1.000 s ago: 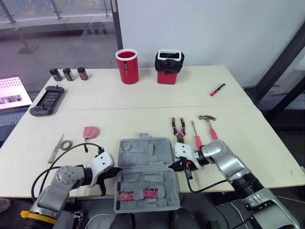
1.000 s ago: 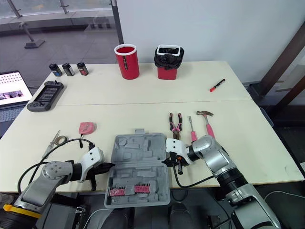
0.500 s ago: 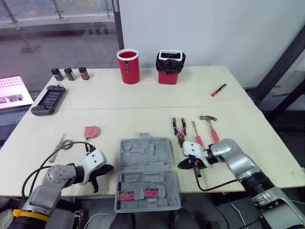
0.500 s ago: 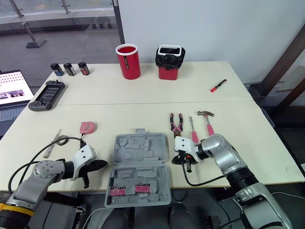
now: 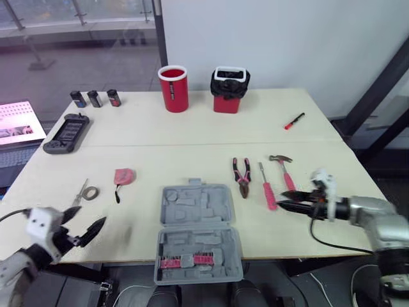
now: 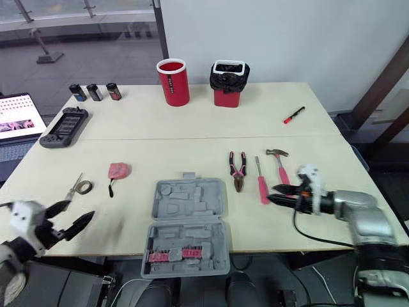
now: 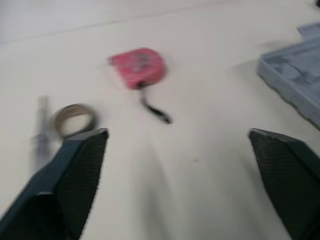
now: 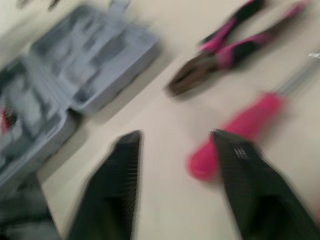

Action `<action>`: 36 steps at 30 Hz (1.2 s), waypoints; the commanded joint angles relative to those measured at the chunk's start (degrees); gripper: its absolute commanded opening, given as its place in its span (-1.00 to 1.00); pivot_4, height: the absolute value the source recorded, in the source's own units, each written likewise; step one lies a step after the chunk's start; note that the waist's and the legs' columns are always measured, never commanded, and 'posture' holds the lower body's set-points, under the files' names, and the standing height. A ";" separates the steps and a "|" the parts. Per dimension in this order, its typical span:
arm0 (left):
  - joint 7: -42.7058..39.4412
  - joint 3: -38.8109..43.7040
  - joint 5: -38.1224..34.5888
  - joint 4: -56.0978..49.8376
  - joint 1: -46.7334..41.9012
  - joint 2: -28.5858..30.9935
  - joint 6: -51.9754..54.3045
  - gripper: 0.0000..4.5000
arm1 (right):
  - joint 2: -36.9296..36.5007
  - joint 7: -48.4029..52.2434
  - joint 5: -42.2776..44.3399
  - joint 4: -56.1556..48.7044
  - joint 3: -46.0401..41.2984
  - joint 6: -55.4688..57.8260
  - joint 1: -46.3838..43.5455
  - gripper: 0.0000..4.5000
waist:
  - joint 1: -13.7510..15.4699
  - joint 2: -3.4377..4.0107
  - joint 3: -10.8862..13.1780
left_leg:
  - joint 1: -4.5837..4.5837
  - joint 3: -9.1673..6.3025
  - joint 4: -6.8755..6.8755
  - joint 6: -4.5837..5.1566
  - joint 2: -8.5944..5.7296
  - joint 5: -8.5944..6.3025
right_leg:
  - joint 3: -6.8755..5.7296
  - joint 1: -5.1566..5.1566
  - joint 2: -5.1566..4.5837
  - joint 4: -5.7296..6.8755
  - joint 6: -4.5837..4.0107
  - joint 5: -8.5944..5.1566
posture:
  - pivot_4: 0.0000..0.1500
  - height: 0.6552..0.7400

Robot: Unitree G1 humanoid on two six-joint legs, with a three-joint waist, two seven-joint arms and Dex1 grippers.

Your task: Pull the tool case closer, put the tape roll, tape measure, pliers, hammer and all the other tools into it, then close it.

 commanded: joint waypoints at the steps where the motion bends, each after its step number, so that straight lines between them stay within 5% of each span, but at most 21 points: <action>1: -2.33 2.71 -3.29 1.81 1.67 -0.75 -1.63 1.00 | -2.91 -0.58 3.28 0.88 -7.72 -0.86 3.98 0.97 | 0.25 0.00 0.00 | 0.00 0.04 0.00 0.00 0.00 0.00 | 0.00 0.00 -0.04 -0.01 0.00 0.00 | 1.00 1.00; 9: -3.12 5.00 -4.34 12.72 -2.25 1.38 -3.38 1.00 | -4.33 -3.69 6.64 -0.63 -19.08 -1.60 14.16 0.97 | 0.23 -0.04 -0.06 | -0.07 0.11 0.01 0.00 0.01 -0.02 | 0.00 0.04 -0.06 -0.46 0.04 -0.01 | 1.00 1.00; 15: -4.62 5.30 -4.69 14.00 -4.73 4.51 -4.47 1.00 | -4.32 -6.40 9.37 -1.53 -20.10 -0.25 12.29 0.97 | -0.23 -0.04 -0.08 | -0.07 0.19 0.00 0.00 0.03 -0.02 | 0.00 0.04 -0.08 -0.52 0.01 0.02 | 1.00 1.00; 20: -8.30 5.69 -7.45 13.62 -4.75 8.23 -0.49 1.00 | -5.65 -6.27 10.78 -3.33 -15.66 3.05 5.17 0.97 | -0.69 -0.01 -0.07 | -0.08 0.21 -0.03 0.01 0.04 -0.02 | 0.00 0.03 -0.07 -0.50 -0.07 0.08 | 1.00 1.00; 28: -9.51 0.72 -6.94 10.04 -12.23 13.66 6.00 1.00 | -8.62 -5.41 15.33 -20.31 -6.06 12.93 -3.37 0.97 | -0.50 0.01 -0.04 | -0.09 0.19 -0.07 0.01 0.04 -0.02 | 0.00 0.00 -0.07 -0.46 -0.09 0.09 | 1.00 1.00; 36: -1.97 4.53 -13.79 -14.81 -6.62 16.97 26.34 1.00 | -6.90 -3.01 15.48 -20.62 8.42 20.07 -22.15 0.97 | -1.67 -0.03 0.06 | -0.15 0.25 -0.17 0.05 0.05 -0.05 | 0.04 -0.13 -0.07 -0.49 -0.12 0.14 | 1.00 1.00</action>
